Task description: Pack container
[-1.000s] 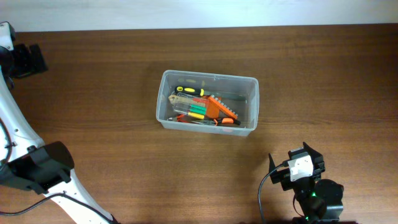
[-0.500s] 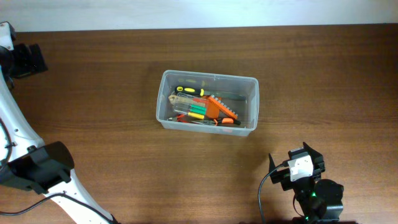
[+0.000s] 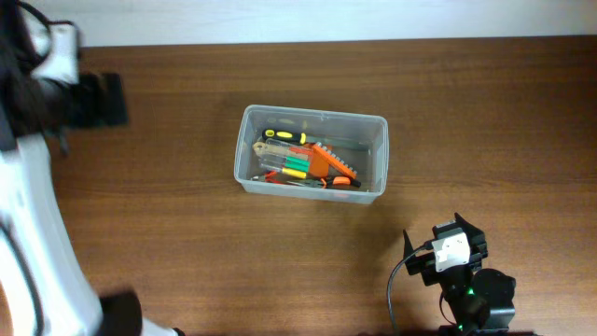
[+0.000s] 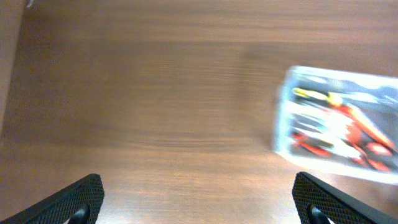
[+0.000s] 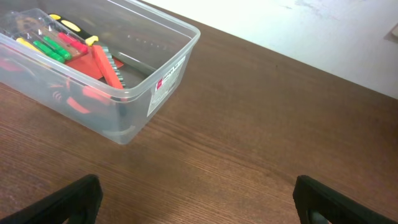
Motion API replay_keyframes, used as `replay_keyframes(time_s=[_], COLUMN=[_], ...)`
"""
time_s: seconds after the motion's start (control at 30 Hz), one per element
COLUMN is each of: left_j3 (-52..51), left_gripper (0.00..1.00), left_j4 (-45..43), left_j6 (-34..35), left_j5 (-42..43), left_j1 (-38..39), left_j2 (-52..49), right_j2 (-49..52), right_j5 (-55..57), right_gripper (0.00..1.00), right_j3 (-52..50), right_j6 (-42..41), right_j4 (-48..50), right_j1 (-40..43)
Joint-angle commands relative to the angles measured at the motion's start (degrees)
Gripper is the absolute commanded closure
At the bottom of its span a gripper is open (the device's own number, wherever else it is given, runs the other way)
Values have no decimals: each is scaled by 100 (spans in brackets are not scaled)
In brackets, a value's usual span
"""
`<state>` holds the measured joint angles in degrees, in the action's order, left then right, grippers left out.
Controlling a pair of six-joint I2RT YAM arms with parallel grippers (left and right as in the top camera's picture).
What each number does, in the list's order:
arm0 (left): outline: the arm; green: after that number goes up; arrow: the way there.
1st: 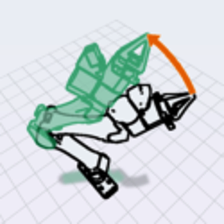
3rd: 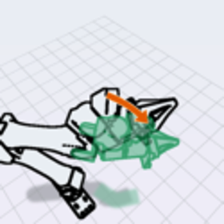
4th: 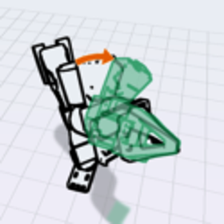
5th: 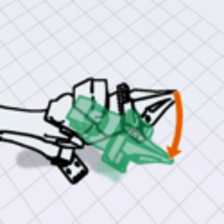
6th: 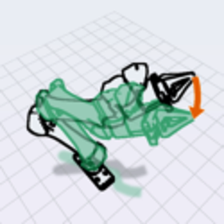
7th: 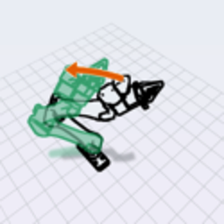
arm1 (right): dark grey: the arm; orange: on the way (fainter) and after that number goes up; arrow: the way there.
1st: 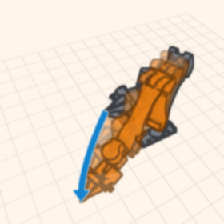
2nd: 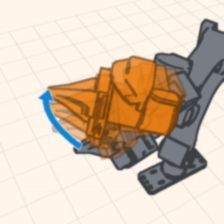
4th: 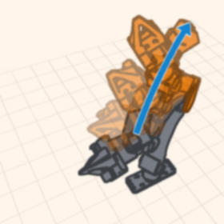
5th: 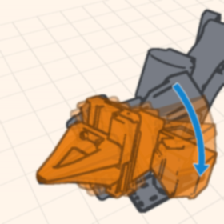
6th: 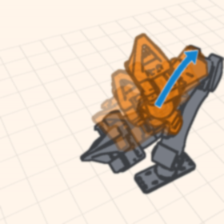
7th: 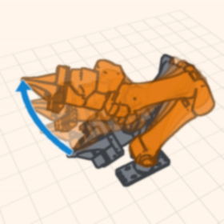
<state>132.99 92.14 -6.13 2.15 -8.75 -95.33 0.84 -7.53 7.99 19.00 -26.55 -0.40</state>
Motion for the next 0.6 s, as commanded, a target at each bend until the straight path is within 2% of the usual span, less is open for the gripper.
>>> replay_keyframes(time_s=[0.0,0.07,0.13,0.27,0.33,0.43,0.57], left_j3=[-997,-1744,-2594,-4538,-5469,-7012,-8358], left_gripper=[1,1,1,1,1,1,1], left_j4=[-282,-931,-2004,-4214,-4944,-5713,-5919], left_j6=[52,55,234,553,551,549,549], left_j5=[-415,-603,-599,-431,-437,-501,-498], left_j1=[748,1071,1241,1311,1309,1309,1309], left_j2=[1182,1915,2603,3945,4579,5617,6614], right_j2=[-66,-66,-66,-66,-66,-66,-66], right_j5=[68,68,68,68,68,68,68], right_gripper=[1,1,1,1,1,2,1], right_j3=[-46,-46,-46,-46,-46,-46,-46], right_j6=[-66,-68,-66,-68,-68,-68,-68], right_j4=[22,22,22,22,22,22,22], right_j1=[48,48,48,48,48,48,48])
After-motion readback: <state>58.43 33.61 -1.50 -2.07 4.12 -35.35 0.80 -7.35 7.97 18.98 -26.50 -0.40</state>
